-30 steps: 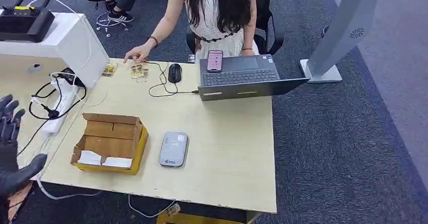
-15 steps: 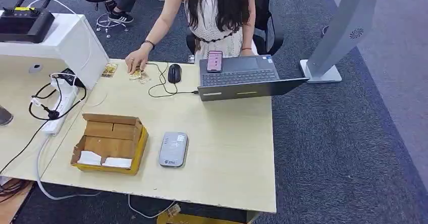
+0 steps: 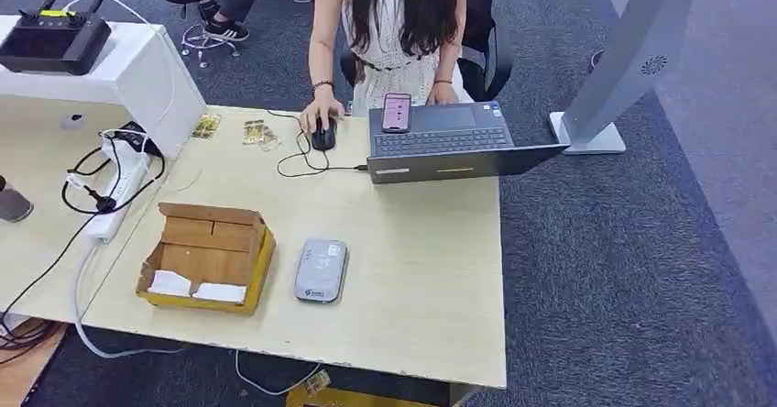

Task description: Pass the card to the sensor for recognition and then transmit it.

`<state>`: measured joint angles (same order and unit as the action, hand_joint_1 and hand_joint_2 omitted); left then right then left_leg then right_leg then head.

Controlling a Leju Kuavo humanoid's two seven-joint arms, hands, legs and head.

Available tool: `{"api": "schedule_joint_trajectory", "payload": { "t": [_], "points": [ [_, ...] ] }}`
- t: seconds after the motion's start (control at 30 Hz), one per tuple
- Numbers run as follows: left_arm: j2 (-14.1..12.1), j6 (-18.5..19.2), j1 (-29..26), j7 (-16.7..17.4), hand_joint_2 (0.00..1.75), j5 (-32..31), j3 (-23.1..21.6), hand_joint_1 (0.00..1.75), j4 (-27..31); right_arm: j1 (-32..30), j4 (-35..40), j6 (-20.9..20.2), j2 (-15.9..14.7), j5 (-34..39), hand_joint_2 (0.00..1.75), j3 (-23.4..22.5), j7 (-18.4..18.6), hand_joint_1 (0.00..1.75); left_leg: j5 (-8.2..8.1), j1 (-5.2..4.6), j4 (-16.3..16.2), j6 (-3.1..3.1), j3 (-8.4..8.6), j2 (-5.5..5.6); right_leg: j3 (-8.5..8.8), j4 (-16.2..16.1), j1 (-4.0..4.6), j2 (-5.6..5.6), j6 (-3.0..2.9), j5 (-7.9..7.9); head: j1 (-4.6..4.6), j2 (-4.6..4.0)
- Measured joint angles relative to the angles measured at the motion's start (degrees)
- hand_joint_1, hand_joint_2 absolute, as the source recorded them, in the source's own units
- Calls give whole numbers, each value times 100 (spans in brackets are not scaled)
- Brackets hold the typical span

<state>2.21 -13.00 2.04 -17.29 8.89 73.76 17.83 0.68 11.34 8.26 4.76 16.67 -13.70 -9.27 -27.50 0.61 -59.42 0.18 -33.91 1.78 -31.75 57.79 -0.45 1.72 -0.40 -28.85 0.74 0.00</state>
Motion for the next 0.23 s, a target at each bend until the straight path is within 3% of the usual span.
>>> {"api": "schedule_joint_trajectory", "payload": {
  "t": [0.07, 0.1, 0.23],
  "points": [
    [11, 59, -23, 96, 175, -66, -376, 0, -52, -40, 39, -35, 0, -85, 175, 52, 33, 0, 0, 3, 1, 0, 3, -6, 2, 1, 3, 5, -1, 0, 2, 0],
    [15, 87, -39, 150, 0, -91, -571, 0, -65, -68, 65, -74, -4, -139, 0, 96, 76, 0, 0, 4, 1, -1, 4, -8, 2, 1, 5, 7, -1, 0, 2, 0],
    [15, 240, -155, 343, 0, -192, -1337, 0, -79, -168, 168, -153, -44, -326, 0, 230, 177, 0, 0, 5, 2, -1, 3, -7, 0, 1, 6, 6, -3, -1, 2, 0]
  ]
}}
